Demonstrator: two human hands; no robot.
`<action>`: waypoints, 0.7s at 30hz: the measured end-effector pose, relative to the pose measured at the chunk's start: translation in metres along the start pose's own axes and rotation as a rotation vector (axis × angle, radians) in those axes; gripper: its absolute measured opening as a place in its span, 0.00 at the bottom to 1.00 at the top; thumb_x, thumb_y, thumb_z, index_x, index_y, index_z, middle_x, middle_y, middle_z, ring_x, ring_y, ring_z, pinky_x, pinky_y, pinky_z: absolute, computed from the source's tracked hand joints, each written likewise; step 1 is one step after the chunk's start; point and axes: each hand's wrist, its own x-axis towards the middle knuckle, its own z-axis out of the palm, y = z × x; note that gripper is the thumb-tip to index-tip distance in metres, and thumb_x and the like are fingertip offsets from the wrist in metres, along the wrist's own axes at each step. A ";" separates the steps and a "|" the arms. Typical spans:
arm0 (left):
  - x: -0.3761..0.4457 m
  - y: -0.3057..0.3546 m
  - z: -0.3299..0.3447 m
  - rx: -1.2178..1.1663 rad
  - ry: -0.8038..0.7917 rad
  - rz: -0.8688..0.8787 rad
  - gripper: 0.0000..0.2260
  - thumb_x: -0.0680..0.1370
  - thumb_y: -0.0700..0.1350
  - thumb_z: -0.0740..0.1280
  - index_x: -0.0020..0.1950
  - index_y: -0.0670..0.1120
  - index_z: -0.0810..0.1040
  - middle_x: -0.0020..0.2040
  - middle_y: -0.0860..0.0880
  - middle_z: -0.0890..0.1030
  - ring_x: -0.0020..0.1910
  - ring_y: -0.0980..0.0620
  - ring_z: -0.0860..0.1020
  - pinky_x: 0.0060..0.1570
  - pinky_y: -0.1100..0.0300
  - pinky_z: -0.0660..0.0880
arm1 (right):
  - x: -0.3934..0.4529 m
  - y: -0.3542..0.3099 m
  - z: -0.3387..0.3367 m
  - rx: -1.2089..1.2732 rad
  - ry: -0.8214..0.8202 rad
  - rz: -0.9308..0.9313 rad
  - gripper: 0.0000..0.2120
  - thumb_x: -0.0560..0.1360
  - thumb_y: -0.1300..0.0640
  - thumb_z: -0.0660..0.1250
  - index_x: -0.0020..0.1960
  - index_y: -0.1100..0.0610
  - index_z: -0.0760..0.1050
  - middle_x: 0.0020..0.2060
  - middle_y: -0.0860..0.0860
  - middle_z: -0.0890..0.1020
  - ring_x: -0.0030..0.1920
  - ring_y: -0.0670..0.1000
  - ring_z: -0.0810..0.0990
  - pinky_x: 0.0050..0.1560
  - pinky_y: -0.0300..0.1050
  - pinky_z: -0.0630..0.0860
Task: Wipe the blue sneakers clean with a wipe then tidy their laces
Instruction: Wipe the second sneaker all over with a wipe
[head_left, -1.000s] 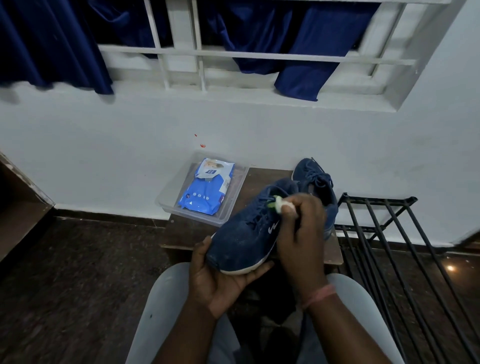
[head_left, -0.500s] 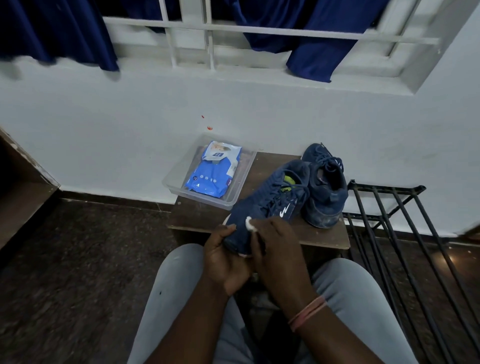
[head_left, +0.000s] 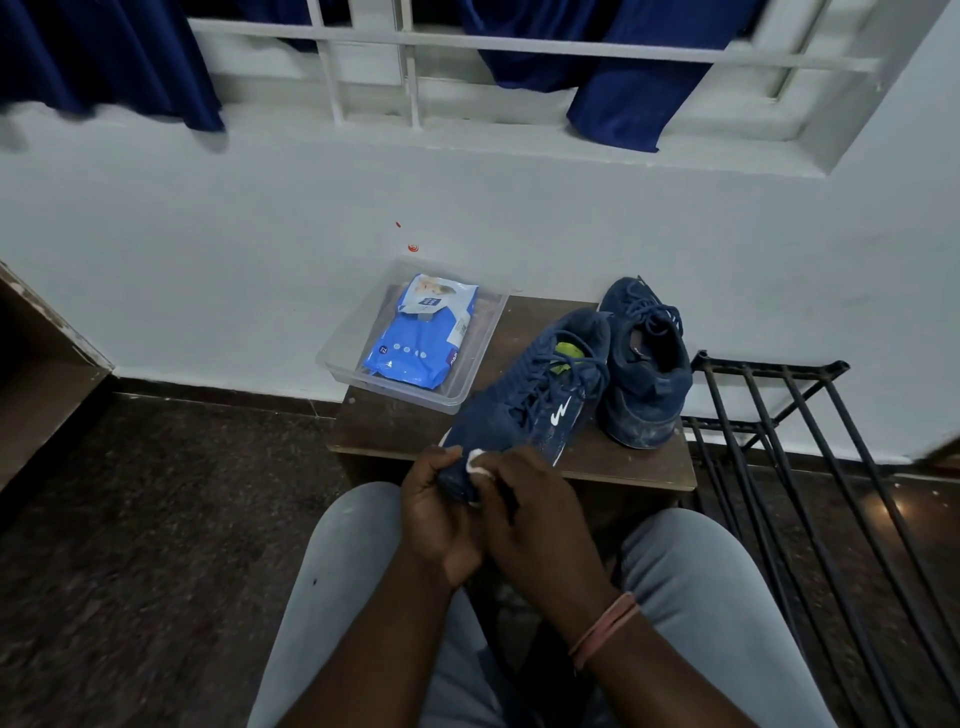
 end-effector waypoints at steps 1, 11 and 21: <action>0.000 0.000 0.000 -0.006 0.004 -0.001 0.22 0.57 0.39 0.82 0.50 0.36 0.85 0.45 0.40 0.85 0.42 0.44 0.86 0.42 0.53 0.84 | 0.002 0.003 -0.001 -0.011 0.022 0.006 0.04 0.80 0.59 0.68 0.52 0.53 0.80 0.44 0.46 0.77 0.45 0.42 0.76 0.47 0.35 0.73; 0.005 -0.004 0.001 0.013 0.040 -0.008 0.18 0.74 0.44 0.60 0.49 0.35 0.86 0.46 0.39 0.86 0.43 0.43 0.86 0.41 0.53 0.84 | 0.007 0.001 -0.001 0.048 0.080 0.060 0.07 0.79 0.63 0.67 0.43 0.56 0.78 0.44 0.47 0.73 0.46 0.45 0.74 0.46 0.38 0.72; 0.008 -0.005 -0.003 -0.010 0.038 -0.034 0.18 0.75 0.44 0.59 0.48 0.35 0.86 0.45 0.40 0.85 0.43 0.44 0.86 0.42 0.53 0.84 | 0.012 0.011 -0.012 0.135 -0.004 0.025 0.05 0.77 0.64 0.72 0.50 0.56 0.82 0.47 0.46 0.80 0.50 0.41 0.78 0.51 0.35 0.75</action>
